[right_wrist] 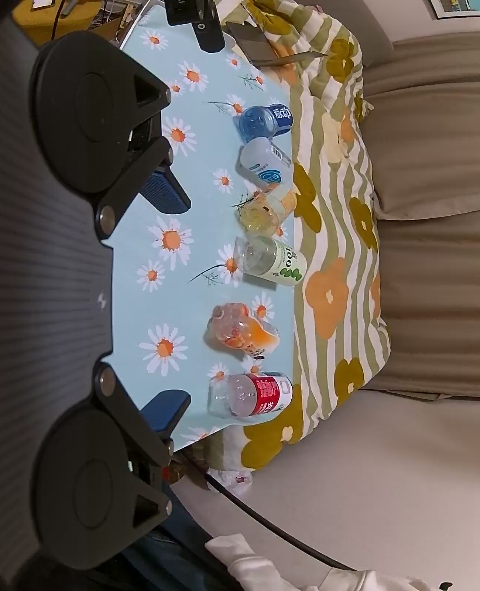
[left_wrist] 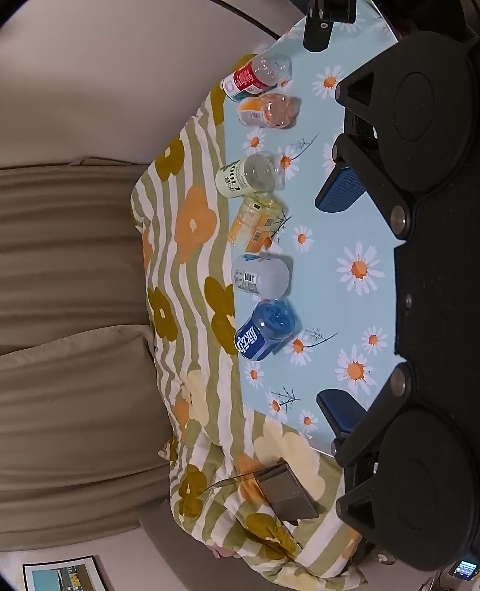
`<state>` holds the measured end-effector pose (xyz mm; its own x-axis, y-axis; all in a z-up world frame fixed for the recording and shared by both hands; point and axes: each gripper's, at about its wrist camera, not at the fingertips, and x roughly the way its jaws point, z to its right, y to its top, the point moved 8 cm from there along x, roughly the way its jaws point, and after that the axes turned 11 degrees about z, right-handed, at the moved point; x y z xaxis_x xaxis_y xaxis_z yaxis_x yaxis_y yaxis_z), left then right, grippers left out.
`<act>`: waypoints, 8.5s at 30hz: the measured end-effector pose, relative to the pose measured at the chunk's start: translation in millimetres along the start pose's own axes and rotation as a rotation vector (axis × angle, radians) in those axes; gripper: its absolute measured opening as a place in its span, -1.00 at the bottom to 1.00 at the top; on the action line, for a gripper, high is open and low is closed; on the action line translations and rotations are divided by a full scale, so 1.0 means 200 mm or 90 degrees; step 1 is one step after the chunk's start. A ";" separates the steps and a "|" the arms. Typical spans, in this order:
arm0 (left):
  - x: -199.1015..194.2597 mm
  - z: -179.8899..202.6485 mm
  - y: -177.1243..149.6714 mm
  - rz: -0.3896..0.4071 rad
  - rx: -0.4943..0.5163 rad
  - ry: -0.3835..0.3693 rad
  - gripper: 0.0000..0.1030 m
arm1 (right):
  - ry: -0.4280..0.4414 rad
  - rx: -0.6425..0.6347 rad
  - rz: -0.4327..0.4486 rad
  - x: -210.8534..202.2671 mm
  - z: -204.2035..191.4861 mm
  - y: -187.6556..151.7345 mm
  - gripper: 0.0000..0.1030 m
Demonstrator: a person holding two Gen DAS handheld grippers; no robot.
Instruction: Flip cup upright
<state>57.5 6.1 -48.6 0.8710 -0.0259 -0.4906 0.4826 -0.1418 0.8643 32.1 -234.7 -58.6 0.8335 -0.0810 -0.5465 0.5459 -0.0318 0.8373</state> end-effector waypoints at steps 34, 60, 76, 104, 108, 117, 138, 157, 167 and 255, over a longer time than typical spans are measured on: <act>-0.02 -0.02 0.02 0.013 0.002 0.001 1.00 | 0.005 0.002 -0.005 0.01 -0.02 -0.02 1.00; 0.02 -0.02 0.01 0.004 0.002 -0.004 1.00 | 0.001 0.006 -0.015 0.03 -0.05 -0.03 1.00; 0.04 -0.03 0.02 0.006 0.005 -0.007 1.00 | 0.003 0.008 -0.017 0.02 -0.08 -0.03 1.00; 0.23 -0.06 0.07 -0.022 0.009 -0.069 1.00 | -0.035 0.092 -0.033 0.21 0.14 0.10 1.00; 0.30 0.01 0.08 -0.047 -0.012 -0.035 1.00 | -0.032 0.071 -0.046 0.37 0.28 0.17 1.00; 0.45 0.26 0.09 -0.095 -0.065 0.009 1.00 | -0.003 0.034 -0.083 0.75 0.55 0.26 1.00; 0.74 0.58 -0.03 -0.163 -0.094 0.054 1.00 | 0.047 -0.008 -0.185 1.37 0.71 0.11 0.99; 0.71 0.56 -0.01 -0.154 -0.100 0.061 1.00 | 0.066 -0.016 -0.184 1.29 0.68 0.09 0.58; 0.57 0.39 0.02 -0.134 -0.089 0.048 1.00 | 0.064 -0.008 -0.148 0.98 0.54 0.21 0.58; 1.03 0.68 -0.25 -0.473 0.020 -0.089 0.27 | 0.198 0.010 -0.168 0.72 0.45 -0.31 1.00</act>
<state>199.6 -126.0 -208.1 0.2972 -0.0381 -0.9541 0.9335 -0.1986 0.2987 110.2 -334.1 -187.1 0.6524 0.2376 -0.7196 0.7449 -0.0263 0.6667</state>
